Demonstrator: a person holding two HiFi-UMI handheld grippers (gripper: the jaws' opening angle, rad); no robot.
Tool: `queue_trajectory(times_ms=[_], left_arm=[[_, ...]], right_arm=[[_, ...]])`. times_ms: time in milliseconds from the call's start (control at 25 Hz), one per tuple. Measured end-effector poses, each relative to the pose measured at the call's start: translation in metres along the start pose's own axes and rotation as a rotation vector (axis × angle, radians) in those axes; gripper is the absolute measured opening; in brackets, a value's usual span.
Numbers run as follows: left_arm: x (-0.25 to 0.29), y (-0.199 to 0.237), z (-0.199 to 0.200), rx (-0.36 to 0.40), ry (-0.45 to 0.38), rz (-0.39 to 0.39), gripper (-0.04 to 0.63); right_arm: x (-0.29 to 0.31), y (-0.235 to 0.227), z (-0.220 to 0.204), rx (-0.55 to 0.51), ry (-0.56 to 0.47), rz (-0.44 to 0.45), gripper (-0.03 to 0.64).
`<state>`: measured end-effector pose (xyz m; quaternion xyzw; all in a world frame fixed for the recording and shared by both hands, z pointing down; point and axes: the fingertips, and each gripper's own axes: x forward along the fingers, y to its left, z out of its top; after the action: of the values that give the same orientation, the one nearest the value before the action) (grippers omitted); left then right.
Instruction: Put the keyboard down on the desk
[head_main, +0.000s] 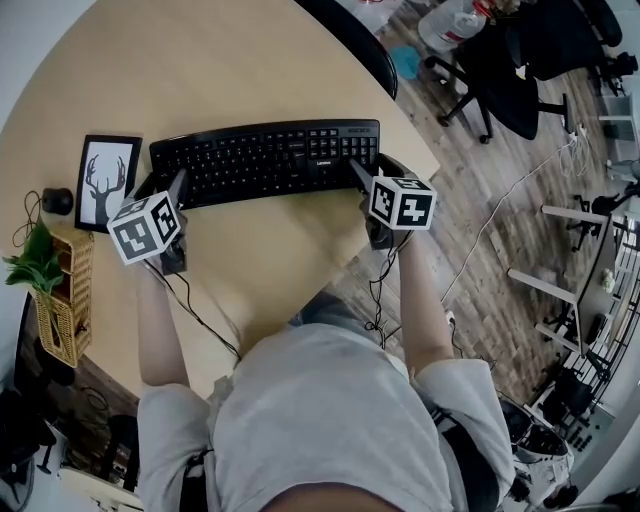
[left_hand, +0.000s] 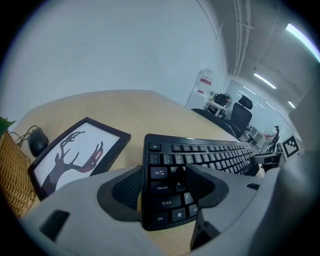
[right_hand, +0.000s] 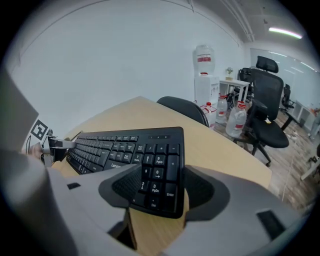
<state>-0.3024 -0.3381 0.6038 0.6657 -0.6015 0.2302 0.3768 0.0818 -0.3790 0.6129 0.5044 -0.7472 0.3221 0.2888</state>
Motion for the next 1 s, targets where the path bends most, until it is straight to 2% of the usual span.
queue_trajectory(times_ms=[560, 760, 880, 1000], left_arm=[[0.010, 0.002, -0.006, 0.001, -0.011, 0.025, 0.252], [0.004, 0.003, -0.003, 0.001, -0.082, 0.028, 0.252], [-0.008, 0.005, 0.004, -0.019, -0.154, 0.047, 0.252], [-0.024, 0.000, 0.012, -0.007, -0.217, 0.071, 0.246]], right_arm=[[0.010, -0.004, -0.005, 0.004, 0.017, -0.015, 0.250], [0.005, -0.001, -0.001, -0.011, -0.039, -0.017, 0.252], [-0.005, -0.004, 0.002, -0.049, -0.081, -0.066, 0.250], [-0.020, -0.006, 0.007, -0.072, -0.136, -0.093, 0.250]])
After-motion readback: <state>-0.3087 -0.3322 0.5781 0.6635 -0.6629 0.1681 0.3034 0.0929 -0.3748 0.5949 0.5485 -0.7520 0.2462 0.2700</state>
